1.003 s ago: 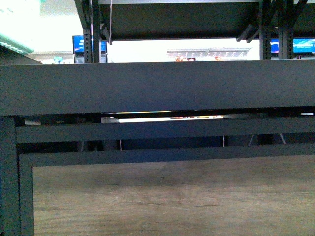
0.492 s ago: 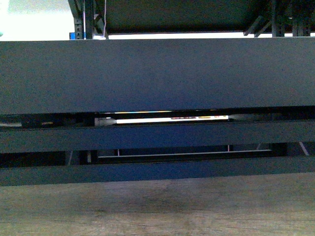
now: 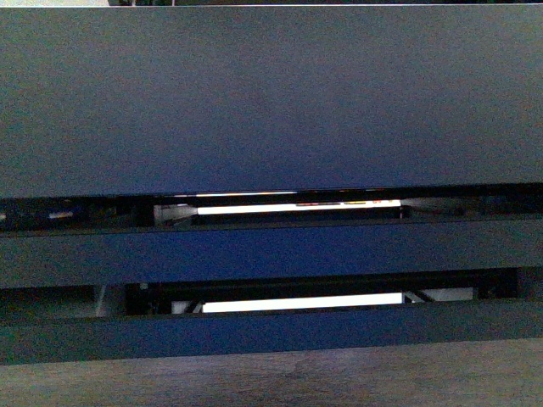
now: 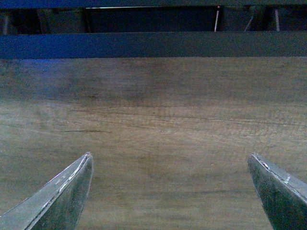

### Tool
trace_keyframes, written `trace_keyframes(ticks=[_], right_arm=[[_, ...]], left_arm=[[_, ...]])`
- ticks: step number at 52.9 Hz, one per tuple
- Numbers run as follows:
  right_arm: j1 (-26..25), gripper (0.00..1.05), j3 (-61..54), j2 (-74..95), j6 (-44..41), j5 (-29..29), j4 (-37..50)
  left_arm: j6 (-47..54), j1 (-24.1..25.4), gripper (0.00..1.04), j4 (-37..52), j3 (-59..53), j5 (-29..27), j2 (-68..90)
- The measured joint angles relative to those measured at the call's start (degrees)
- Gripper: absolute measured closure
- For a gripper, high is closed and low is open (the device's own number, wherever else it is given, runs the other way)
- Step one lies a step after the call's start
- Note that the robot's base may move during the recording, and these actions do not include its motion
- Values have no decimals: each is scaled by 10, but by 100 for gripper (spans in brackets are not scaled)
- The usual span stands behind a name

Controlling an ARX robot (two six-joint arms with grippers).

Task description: Pick lemon from shelf

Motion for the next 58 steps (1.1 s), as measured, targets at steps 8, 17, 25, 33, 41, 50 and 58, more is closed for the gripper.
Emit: trace_keyframes(ticks=[8,17,25,33,41,50,58], right_arm=[[0,8,0,0,0,0,0],[0,8,0,0,0,0,0],[0,8,0,0,0,0,0],[0,8,0,0,0,0,0],[0,8,0,0,0,0,0],[0,8,0,0,0,0,0],[0,8,0,0,0,0,0]], left_arm=[[0,0,8,0,0,0,0],[0,0,8,0,0,0,0],[0,0,8,0,0,0,0],[0,0,8,0,0,0,0],[0,0,8,0,0,0,0],[0,0,8,0,0,0,0],[0,0,8,0,0,0,0]])
